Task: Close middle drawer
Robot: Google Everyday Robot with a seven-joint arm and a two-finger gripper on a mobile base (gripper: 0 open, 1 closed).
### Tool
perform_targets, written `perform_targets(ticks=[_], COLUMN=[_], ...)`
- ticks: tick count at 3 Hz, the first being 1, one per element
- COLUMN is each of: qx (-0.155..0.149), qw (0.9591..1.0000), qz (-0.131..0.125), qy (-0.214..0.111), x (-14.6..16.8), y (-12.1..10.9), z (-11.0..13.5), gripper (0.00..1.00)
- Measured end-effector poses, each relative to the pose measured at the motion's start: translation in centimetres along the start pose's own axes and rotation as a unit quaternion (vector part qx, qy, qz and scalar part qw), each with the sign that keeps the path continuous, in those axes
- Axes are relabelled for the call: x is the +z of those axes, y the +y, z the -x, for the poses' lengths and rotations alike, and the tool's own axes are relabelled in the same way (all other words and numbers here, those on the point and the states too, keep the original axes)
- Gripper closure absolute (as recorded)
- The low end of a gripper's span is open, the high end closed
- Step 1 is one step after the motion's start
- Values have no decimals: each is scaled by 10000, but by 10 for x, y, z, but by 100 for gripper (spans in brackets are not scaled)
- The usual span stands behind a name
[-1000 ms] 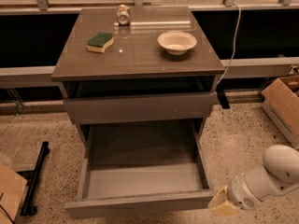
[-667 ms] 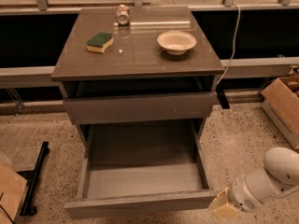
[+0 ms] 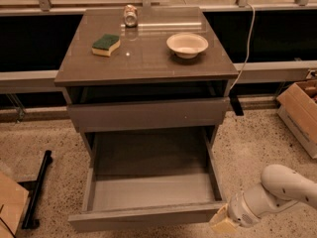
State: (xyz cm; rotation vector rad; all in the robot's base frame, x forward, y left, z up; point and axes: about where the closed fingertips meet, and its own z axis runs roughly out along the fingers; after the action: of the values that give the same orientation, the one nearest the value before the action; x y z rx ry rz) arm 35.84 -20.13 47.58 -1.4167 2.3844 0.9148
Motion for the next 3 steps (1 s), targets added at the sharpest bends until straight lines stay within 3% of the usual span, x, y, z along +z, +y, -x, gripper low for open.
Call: perform_targets(ticks=[2, 3], qx=[-155, -221], qw=[9996, 9995], qz=[42, 16], qy=[-214, -220], x=[53, 56], y=[-49, -54], z=[18, 22], gripper=[100, 100])
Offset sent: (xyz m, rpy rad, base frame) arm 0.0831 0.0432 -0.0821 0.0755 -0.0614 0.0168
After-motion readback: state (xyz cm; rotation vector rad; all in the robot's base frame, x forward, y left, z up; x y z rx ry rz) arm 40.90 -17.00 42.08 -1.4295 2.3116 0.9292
